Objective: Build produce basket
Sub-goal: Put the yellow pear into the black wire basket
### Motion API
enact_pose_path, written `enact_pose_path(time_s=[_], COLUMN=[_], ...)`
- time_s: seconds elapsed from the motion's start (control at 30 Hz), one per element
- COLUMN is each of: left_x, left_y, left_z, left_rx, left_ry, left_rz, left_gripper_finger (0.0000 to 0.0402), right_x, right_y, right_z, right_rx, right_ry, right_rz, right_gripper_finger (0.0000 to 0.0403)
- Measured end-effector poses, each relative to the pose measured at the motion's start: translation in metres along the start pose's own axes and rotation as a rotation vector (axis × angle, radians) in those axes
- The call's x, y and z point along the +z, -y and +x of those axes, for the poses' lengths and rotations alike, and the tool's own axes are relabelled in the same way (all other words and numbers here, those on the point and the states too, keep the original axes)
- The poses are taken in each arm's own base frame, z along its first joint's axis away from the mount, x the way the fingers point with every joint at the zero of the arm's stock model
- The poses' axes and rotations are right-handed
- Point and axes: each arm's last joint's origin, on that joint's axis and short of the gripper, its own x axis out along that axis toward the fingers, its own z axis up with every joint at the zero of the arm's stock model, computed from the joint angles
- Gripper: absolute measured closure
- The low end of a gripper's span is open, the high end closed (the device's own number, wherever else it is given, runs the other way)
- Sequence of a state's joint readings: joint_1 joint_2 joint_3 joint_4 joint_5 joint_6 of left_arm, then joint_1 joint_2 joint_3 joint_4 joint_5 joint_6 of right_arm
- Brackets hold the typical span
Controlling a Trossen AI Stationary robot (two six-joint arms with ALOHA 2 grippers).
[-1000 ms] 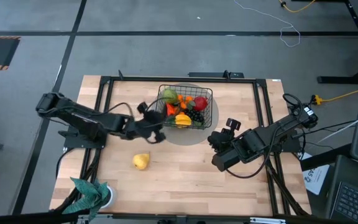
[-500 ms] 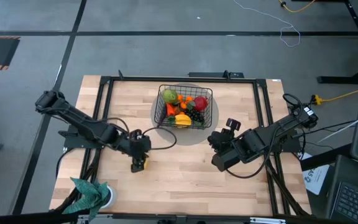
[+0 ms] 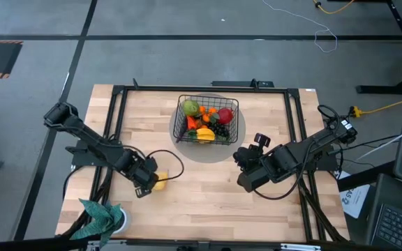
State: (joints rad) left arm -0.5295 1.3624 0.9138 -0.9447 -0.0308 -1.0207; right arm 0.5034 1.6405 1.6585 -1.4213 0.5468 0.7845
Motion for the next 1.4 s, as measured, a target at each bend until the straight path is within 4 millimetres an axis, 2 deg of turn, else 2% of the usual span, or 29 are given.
enact_pose_path(time_s=[0.23, 0.43, 0.6, 0.87, 1.03, 1.13, 1.23, 1.4], left_x=[-0.009, 0.003, 0.033, 0.080, 0.095, 0.108, 0.119, 0.116], left_y=[-0.004, -0.001, 0.015, 0.039, 0.044, 0.047, 0.054, 0.061], left_z=[0.006, 0.033, 0.059, 0.088, 0.094, 0.091, 0.086, 0.089], left_rx=[0.071, 0.078, -0.007, -0.189, -0.216, -0.206, -0.267, -0.295], left_ry=[-0.010, -0.012, 0.185, 0.481, 0.603, 0.789, 0.957, 0.951], left_rz=[-0.045, -0.079, -0.106, 0.197, 0.280, 0.206, 0.145, 0.214], left_gripper_finger=[0.0305, 0.0305, 0.0305, 0.0305, 0.0305, 0.0305, 0.0305, 0.0305], right_x=[0.001, 0.001, 0.001, 0.001, 0.002, 0.003, 0.003, 0.003], right_y=[-0.001, -0.001, -0.001, -0.001, -0.002, -0.002, -0.003, -0.003], right_z=[0.000, 0.000, 0.000, 0.000, 0.000, 0.000, 0.000, 0.000], right_rx=[0.011, 0.011, 0.011, 0.012, 0.016, 0.023, 0.026, 0.027], right_ry=[0.011, 0.011, 0.012, 0.013, 0.017, 0.024, 0.027, 0.028], right_rz=[0.008, 0.008, 0.008, 0.010, 0.014, 0.020, 0.022, 0.024], right_gripper_finger=[0.0264, 0.0264, 0.0264, 0.0264, 0.0264, 0.0264, 0.0264, 0.0264])
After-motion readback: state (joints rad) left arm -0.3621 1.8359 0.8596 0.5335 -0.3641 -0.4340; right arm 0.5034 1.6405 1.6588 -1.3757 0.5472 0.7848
